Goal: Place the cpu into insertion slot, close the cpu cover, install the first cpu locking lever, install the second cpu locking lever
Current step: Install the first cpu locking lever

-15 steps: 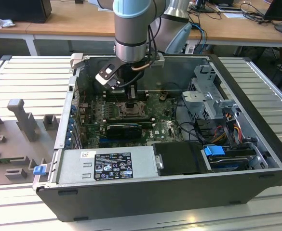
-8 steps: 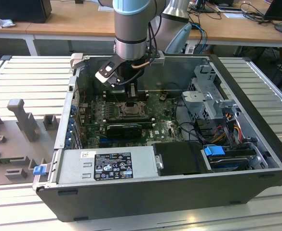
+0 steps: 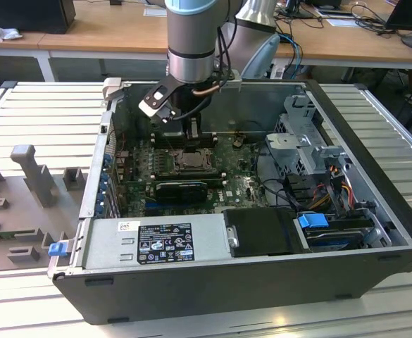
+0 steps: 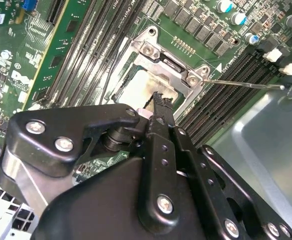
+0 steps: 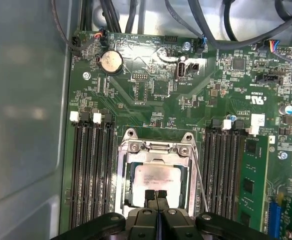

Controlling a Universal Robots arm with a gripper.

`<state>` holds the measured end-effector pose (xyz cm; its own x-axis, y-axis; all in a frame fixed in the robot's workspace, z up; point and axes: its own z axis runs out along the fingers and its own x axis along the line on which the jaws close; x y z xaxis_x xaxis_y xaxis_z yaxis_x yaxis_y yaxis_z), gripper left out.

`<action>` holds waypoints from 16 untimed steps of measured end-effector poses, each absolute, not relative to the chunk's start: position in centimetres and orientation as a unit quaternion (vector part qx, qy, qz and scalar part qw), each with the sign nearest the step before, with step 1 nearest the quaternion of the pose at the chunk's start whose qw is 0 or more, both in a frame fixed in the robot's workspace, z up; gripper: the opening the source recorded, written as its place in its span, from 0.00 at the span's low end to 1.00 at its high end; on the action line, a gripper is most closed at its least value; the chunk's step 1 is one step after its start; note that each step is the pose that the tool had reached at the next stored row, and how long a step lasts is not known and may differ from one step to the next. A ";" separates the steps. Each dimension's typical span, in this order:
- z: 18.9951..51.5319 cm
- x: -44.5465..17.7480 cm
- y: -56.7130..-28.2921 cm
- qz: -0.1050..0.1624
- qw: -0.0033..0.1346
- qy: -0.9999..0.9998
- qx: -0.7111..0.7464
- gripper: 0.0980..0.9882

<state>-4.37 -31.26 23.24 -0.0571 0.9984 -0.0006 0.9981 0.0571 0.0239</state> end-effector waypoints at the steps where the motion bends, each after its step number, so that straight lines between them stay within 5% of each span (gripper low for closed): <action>1: 23.5 -4.4 -31.3 0.008 0.008 0.727 0.687 0.01; 16: 28.5 -4.4 -31.3 0.008 0.009 0.727 0.687 0.01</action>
